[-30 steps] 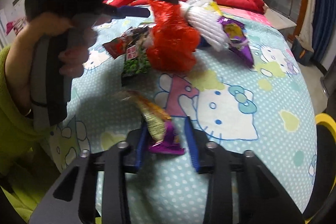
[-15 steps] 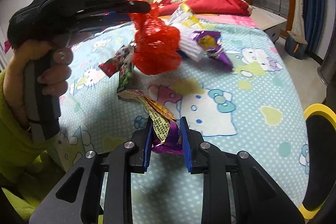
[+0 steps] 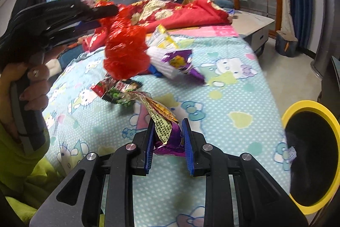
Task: Collect trash
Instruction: 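Carry the red bag and candy wrapper over the bin with both grippers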
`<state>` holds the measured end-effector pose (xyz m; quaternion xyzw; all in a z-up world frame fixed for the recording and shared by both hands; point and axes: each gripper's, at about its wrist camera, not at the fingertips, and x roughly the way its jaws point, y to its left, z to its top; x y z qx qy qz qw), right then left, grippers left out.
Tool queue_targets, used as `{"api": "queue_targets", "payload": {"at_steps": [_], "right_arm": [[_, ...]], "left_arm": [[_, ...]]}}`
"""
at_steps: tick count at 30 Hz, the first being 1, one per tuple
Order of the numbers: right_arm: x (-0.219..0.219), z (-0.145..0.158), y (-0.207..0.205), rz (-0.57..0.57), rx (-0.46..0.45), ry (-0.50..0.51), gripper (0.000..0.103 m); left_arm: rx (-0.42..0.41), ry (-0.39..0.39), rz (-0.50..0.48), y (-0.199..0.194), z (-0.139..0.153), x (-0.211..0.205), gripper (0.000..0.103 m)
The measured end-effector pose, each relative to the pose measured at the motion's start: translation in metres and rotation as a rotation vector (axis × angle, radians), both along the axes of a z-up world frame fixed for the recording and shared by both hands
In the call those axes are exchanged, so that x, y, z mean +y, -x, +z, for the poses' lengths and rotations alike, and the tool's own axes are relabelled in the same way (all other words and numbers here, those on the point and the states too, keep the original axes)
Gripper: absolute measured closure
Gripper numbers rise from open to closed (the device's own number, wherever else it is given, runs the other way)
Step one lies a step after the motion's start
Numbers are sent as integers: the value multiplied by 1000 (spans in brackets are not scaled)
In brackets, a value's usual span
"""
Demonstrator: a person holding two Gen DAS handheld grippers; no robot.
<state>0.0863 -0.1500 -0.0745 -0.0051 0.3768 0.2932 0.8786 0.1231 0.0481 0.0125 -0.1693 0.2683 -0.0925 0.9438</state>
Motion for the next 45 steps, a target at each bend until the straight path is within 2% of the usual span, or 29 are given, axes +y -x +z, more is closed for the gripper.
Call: {"api": "queue_targets", "payload": {"at_steps": [17, 45], "right_arm": [[-59, 20, -15, -183, -38, -37, 79], [-161, 29, -27, -457, -76, -104, 79]], "left_arm": [[-48, -35, -104, 12, 12, -41, 88], [-78, -146, -333, 16, 3, -158, 88]]}}
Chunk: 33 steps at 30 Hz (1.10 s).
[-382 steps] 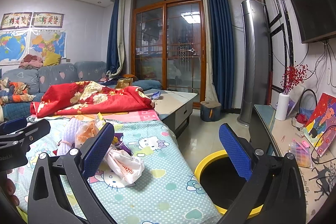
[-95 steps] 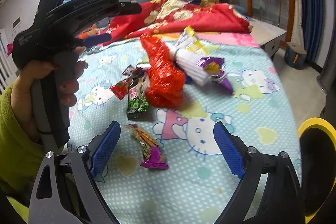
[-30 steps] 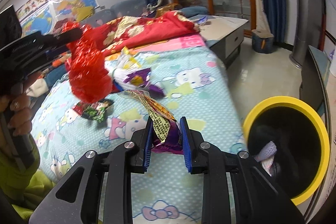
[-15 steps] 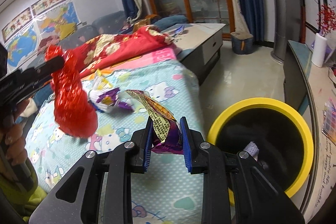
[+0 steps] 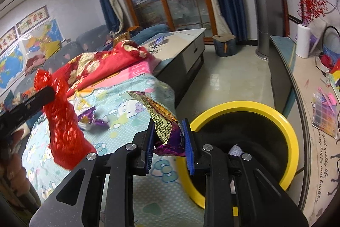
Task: Collect trash
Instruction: 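Carry the red bag and candy wrapper over the bin with both grippers, then open both grippers to drop the red bag and wrapper into the bin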
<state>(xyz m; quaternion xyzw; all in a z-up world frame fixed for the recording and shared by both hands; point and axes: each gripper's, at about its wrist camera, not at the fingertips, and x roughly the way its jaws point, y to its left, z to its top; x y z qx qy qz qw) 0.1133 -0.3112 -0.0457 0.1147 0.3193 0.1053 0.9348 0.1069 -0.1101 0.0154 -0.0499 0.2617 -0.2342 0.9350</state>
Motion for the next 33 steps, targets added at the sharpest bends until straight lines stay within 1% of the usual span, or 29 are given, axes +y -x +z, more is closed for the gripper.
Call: {"api": "queue_targets", "payload": {"at_steps": [13, 21, 33], "right_arm": [[-41, -12, -3, -112, 25, -44, 79], [-72, -26, -7, -183, 56, -71, 79], [-107, -54, -12, -256, 130, -106, 79]], "left_arm": [[-5, -67, -118, 1, -18, -65, 88], [0, -112, -160, -11, -32, -96, 88], [53, -152, -196, -35, -69, -129, 88]]}}
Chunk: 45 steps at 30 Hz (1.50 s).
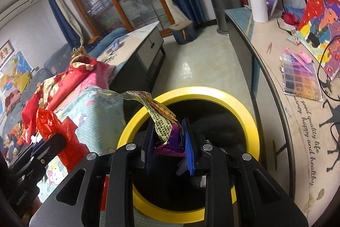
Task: Collect trash
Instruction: 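Open both grippers to drop the red bag and wrapper into the bin, then move both grippers back over the remaining wrappers on the bed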
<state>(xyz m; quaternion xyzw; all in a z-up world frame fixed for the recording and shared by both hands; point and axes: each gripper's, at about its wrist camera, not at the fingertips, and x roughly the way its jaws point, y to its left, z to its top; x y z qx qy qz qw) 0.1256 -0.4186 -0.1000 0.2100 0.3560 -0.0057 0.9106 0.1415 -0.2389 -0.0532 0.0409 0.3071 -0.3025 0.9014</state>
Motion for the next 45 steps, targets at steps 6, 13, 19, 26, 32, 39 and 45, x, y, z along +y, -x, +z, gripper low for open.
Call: {"api": "queue_targets", "payload": {"at_steps": [6, 13, 19, 26, 32, 39, 45], "right_arm": [[-8, -11, -3, 0, 21, -28, 78], [-13, -12, -1, -32, 25, -9, 58], [-4, 1, 4, -41, -9, 58, 53], [20, 25, 10, -9, -72, 154, 42], [42, 39, 14, 40, -112, 183, 40], [70, 48, 17, 114, -143, 188, 37], [102, 52, 18, 192, -154, 200, 36]], "left_arm": [[27, 10, -20, -12, -11, -8, 86], [78, 45, 14, -20, -18, 0, 39], [42, 78, 61, -15, -1, 20, 11], [-1, 109, 128, -8, 19, 45, 11], [-28, 122, 197, -2, 30, 70, 11], [-42, 126, 271, 7, 36, 102, 11], [-54, 141, 334, 15, 39, 134, 11]]}}
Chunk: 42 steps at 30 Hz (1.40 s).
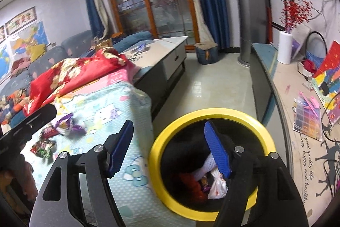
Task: Collect trash
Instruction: 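Move both grippers back over the remaining wrappers on the bed, then grasp the white knit glove with the right gripper while the left grasps a small wrapper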
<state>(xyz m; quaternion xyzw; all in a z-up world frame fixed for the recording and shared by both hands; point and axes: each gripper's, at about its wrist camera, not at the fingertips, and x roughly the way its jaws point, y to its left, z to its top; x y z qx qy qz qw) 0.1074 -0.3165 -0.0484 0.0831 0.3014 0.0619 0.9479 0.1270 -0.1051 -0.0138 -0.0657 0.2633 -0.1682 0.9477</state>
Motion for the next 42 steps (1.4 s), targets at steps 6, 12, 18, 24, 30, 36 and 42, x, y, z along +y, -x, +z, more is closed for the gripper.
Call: {"api": "queue_targets", "payload": {"at_steps": [6, 12, 18, 24, 30, 36, 42], "right_arm": [[29, 3, 1, 68, -5, 20, 35], [58, 4, 4, 142, -9, 38, 35], [87, 6, 6, 212, -10, 53, 33], [116, 8, 4, 285, -7, 58, 33], [141, 11, 1, 349, -9, 62, 33], [165, 10, -4, 406, -3, 83, 33], [186, 1, -13, 455, 13, 113, 33]], "left_arm": [[-10, 7, 73, 5, 4, 32, 11], [-12, 28, 142, 7, 8, 60, 11], [-14, 44, 194, 10, 10, 87, 11], [-19, 56, 246, 14, 14, 109, 11], [-22, 69, 312, 17, 16, 136, 11], [-20, 90, 375, 21, 18, 165, 11], [-16, 107, 433, 22, 19, 191, 11]]}}
